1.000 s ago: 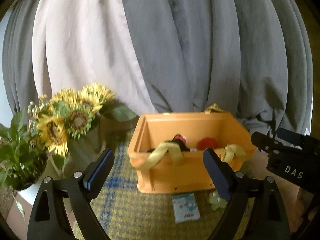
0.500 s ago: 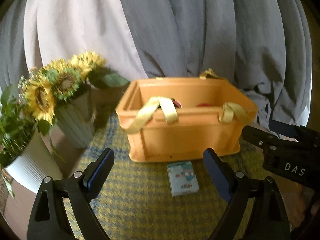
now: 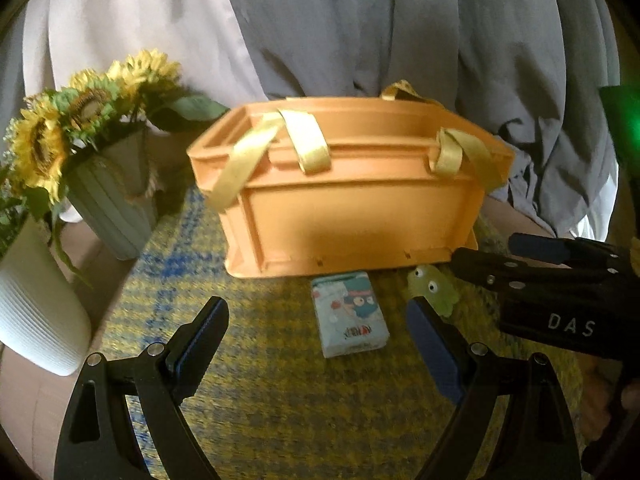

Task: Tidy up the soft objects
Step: 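Move both tools back toward the blue tissue pack and green frog, then grasp the blue tissue pack with the left tool while the right tool grasps the green frog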

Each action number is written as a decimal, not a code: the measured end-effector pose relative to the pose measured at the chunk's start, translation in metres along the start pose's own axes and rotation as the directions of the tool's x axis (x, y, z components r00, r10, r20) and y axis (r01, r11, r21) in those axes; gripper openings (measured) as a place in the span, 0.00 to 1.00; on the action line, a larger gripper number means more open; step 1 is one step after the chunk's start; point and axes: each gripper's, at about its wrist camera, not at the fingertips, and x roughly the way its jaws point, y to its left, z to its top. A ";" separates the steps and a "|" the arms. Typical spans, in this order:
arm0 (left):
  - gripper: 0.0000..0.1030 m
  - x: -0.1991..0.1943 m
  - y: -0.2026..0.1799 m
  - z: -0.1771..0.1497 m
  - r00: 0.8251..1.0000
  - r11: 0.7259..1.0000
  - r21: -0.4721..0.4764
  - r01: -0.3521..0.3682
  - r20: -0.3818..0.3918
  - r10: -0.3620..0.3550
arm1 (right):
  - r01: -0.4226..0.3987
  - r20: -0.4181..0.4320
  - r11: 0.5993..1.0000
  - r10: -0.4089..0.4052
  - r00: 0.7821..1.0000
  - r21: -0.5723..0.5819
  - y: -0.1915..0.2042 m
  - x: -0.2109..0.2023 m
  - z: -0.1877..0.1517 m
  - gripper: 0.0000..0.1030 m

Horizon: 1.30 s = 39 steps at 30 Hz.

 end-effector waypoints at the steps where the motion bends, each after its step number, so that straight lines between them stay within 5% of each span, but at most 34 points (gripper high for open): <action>1: 0.88 0.002 -0.001 -0.001 1.000 1.000 0.004 0.005 -0.003 -0.005 | -0.007 -0.011 1.000 0.007 1.000 0.003 -0.001 0.003 -0.001 0.74; 25: 0.84 0.056 -0.016 -0.018 0.993 0.997 0.041 0.060 -0.100 -0.056 | -0.059 -0.141 0.998 0.061 0.988 0.019 -0.011 0.065 -0.009 0.72; 39: 0.59 0.075 -0.017 -0.016 0.992 0.996 0.055 0.065 -0.112 -0.059 | -0.081 -0.176 0.997 0.083 0.981 0.018 -0.005 0.088 -0.010 0.64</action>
